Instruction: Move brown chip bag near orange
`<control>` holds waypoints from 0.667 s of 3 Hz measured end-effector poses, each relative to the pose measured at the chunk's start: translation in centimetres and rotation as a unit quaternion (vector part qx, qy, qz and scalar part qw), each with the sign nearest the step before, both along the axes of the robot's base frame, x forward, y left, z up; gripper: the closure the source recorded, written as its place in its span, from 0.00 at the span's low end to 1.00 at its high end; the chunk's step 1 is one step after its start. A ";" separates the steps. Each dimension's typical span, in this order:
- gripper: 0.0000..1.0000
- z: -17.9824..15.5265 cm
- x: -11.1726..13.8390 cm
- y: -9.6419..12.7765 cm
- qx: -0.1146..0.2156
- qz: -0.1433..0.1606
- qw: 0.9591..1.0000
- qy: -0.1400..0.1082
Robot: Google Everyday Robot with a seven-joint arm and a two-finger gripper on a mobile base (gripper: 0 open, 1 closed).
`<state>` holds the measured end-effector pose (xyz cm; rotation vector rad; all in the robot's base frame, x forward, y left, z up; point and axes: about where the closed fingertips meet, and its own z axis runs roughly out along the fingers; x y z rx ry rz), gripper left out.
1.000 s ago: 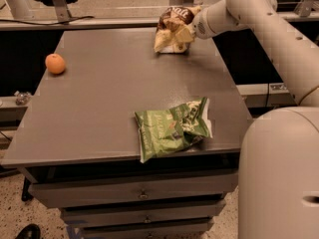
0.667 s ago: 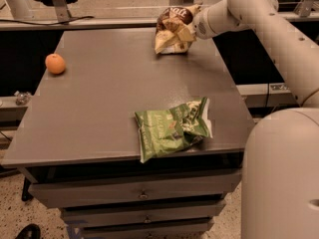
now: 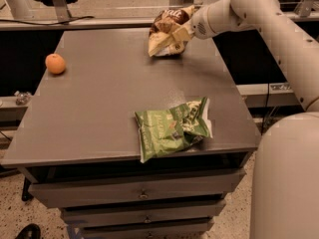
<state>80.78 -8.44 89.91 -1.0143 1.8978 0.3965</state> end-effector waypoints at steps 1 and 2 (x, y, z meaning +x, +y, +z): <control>1.00 0.9 -1.6 3.3 0.023 0.084 0.996 -0.018; 1.00 2.3 -3.8 7.8 0.052 0.185 0.980 -0.046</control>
Offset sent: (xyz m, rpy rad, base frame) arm -0.0705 0.1208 0.0470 0.1794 -0.1840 0.6443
